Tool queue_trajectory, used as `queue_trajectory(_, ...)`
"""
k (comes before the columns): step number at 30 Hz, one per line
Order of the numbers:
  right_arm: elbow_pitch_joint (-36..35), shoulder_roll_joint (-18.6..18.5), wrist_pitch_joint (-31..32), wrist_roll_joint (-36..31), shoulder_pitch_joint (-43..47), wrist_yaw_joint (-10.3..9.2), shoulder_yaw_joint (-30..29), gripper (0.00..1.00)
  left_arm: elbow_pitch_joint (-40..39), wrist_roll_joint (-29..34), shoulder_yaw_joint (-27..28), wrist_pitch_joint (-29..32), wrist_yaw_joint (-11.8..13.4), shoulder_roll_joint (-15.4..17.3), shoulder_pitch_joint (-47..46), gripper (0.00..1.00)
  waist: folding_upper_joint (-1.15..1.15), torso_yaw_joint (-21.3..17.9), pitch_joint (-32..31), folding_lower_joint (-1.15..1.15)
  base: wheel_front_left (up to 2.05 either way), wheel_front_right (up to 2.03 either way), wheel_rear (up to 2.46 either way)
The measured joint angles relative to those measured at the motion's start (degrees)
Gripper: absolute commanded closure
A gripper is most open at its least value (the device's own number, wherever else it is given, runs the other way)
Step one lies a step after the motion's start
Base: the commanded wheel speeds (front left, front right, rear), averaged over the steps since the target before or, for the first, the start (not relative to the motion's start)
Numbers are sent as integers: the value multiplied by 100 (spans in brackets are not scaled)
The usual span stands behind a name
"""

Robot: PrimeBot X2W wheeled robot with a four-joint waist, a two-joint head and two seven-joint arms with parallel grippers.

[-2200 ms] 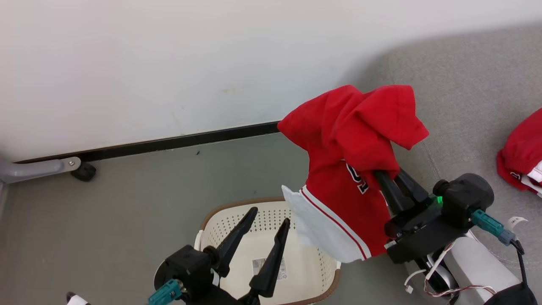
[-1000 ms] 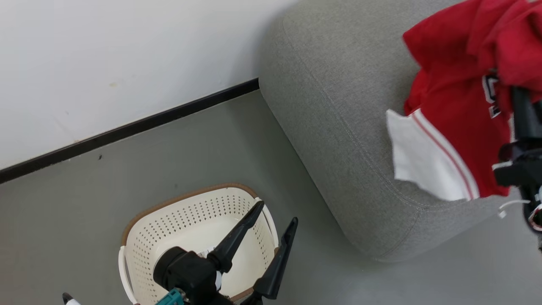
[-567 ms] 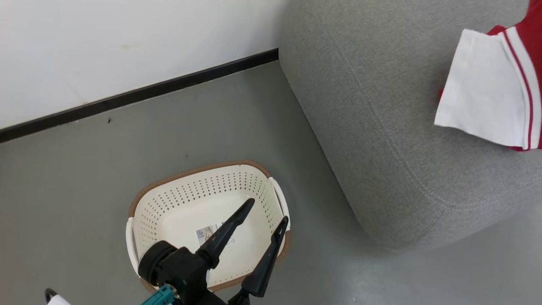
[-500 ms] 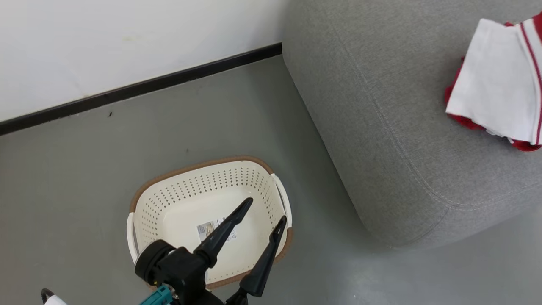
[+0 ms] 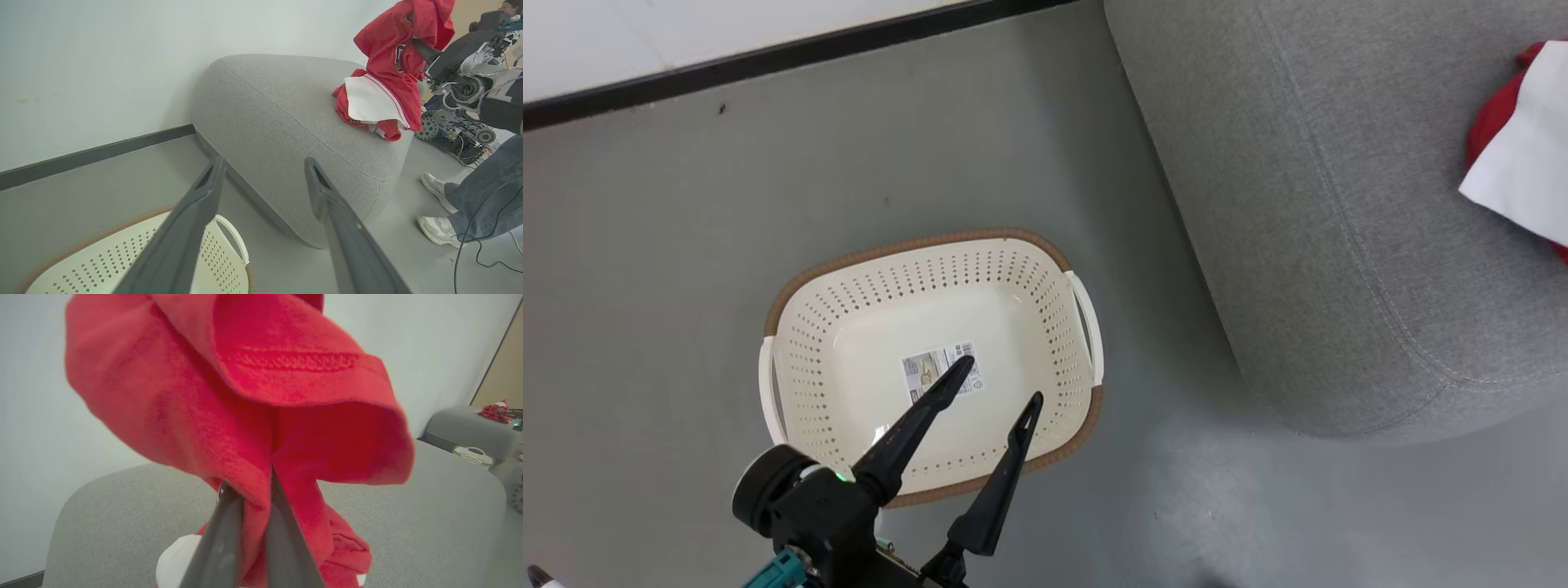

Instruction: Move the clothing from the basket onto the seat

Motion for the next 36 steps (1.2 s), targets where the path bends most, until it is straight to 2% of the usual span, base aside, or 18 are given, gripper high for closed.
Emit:
queue_trajectory(3, 218, 332, 0, 19, 8, -45, 79, 100, -85, 1, 76, 44, 5, 64, -5, 0, 1, 25, 217, 0, 0, 0, 0)
queue_trajectory(8, 670, 358, 0, 108, -189, -98, -18, 100, -138, 22, 166, 102, 46, 112, -64, 0, 1, 53, 543, 0, 0, 0, 0)
queue_trajectory(10, 812, 371, 0, 101, -341, -98, -4, 84, -131, 22, 232, 103, 52, 129, -73, 0, 0, 59, 646, 1, 0, 0, 0)
queue_trajectory(13, 812, 532, 0, 19, -375, -135, 51, 75, -126, 21, 277, 103, 90, 144, -79, 0, 1, 55, 734, 1, 0, 0, 0)
queue_trajectory(14, 881, 553, 1, 4, -385, -134, 59, 57, -124, 19, 282, 102, 94, 143, -81, 0, 1, 45, 742, 1, 0, 0, 0)
queue_trajectory(15, 938, 544, 1, -7, -403, -134, 55, 46, -102, 13, 289, 102, 94, 143, -87, 0, 1, 33, 740, 1, 0, 0, 0)
queue_trajectory(16, 994, 490, 0, -14, -422, -124, 45, 20, -74, 11, 288, 102, 94, 132, -107, 0, 1, 24, 728, 0, 0, 0, 0)
queue_trajectory(17, 1054, 415, 1, -34, -458, -82, 38, 0, -49, -3, 289, 101, 94, 122, -133, 0, 0, 16, 710, 0, 0, 0, 0)
queue_trajectory(18, 1013, 319, 0, -122, -469, -88, 42, 0, -20, -32, 303, 93, 94, 94, -177, 0, 0, 0, 667, -1, 0, 0, 0)
queue_trajectory(25, 766, 315, 0, -428, -286, -41, 94, 0, 185, -194, 300, 0, 94, -79, -197, 0, 0, -45, 450, -1, 0, 0, 0)
queue_trajectory(36, -209, 391, 0, -767, 889, -40, 62, 0, 693, -372, 327, -300, 96, -394, -261, 0, -1, -37, -103, -1, 0, 0, 0)
